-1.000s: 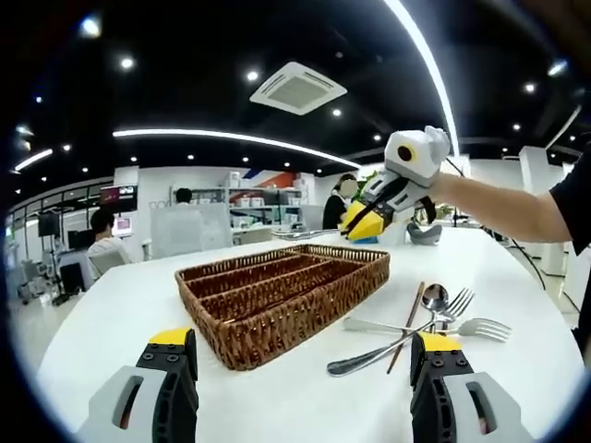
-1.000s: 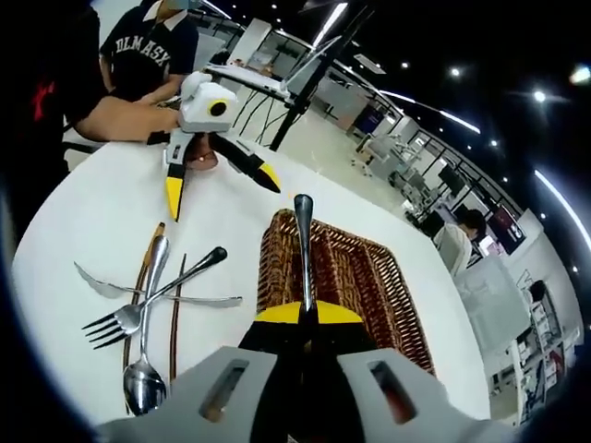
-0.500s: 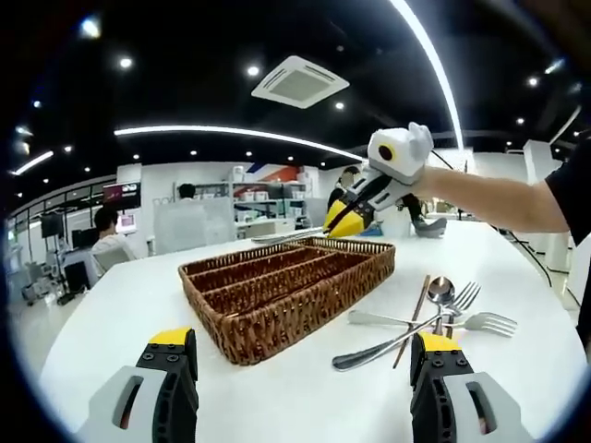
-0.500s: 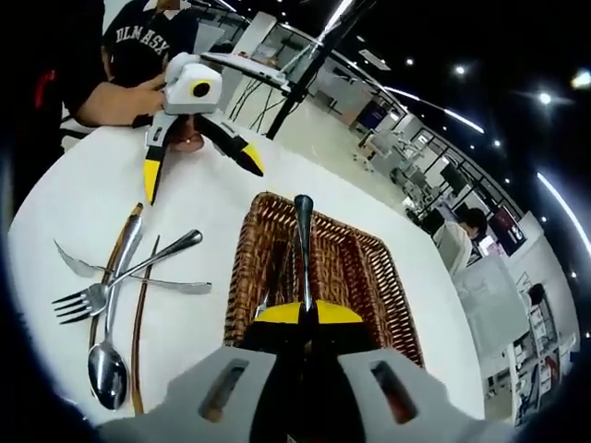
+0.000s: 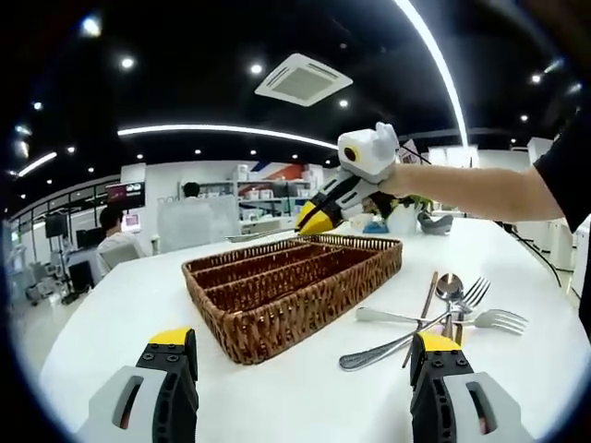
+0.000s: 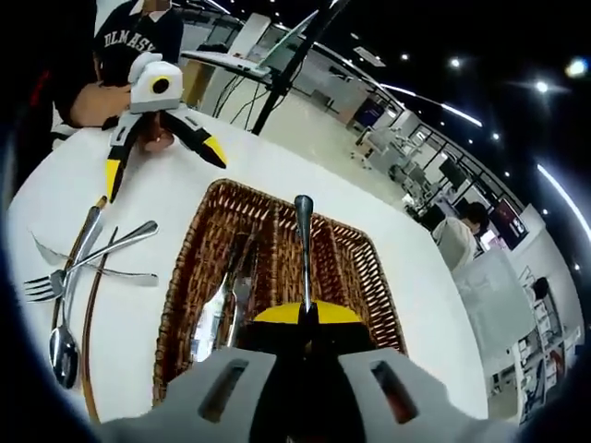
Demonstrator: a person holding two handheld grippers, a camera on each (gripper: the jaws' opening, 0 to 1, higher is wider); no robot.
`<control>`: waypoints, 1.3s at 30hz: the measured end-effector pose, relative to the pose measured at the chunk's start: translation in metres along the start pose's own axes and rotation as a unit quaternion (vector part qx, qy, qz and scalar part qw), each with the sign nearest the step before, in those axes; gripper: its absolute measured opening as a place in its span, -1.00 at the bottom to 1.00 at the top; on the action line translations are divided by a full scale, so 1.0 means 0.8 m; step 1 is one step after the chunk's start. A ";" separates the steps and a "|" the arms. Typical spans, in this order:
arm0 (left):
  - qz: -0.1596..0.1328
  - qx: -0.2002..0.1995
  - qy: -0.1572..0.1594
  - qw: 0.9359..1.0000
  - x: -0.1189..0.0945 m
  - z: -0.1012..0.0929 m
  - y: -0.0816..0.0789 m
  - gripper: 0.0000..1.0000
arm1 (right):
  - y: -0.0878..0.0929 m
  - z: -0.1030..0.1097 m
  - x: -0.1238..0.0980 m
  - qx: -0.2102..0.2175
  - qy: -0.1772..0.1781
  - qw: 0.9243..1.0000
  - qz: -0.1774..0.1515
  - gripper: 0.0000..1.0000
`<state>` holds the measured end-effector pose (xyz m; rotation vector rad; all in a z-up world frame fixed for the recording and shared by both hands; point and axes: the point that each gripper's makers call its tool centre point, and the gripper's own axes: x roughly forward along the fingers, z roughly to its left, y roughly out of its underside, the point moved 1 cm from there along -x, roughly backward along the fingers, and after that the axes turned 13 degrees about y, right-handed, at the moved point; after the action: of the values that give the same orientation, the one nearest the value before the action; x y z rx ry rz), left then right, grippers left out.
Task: Arrange the knives, forks, and spoons in their matching storage slots by inserting each utensil handle-first until every utensil is classified and aligned in the correct compartment
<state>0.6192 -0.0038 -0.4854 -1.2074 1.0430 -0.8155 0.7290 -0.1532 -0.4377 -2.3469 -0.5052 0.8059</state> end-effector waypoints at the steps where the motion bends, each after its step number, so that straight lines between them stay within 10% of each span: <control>1: -0.003 -0.003 0.002 1.000 -0.001 0.001 -0.002 1.00 | 0.003 -0.007 0.005 0.002 0.000 1.000 0.001 -0.98; 39: -0.015 -0.020 0.056 0.998 0.003 -0.020 -0.008 1.00 | 0.061 -0.070 0.132 -0.020 -0.001 0.998 0.054 -0.99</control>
<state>0.6048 -0.0125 -0.4804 -1.2243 1.1388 -0.8965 0.8514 -0.1583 -0.4782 -2.4282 -0.4015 0.8540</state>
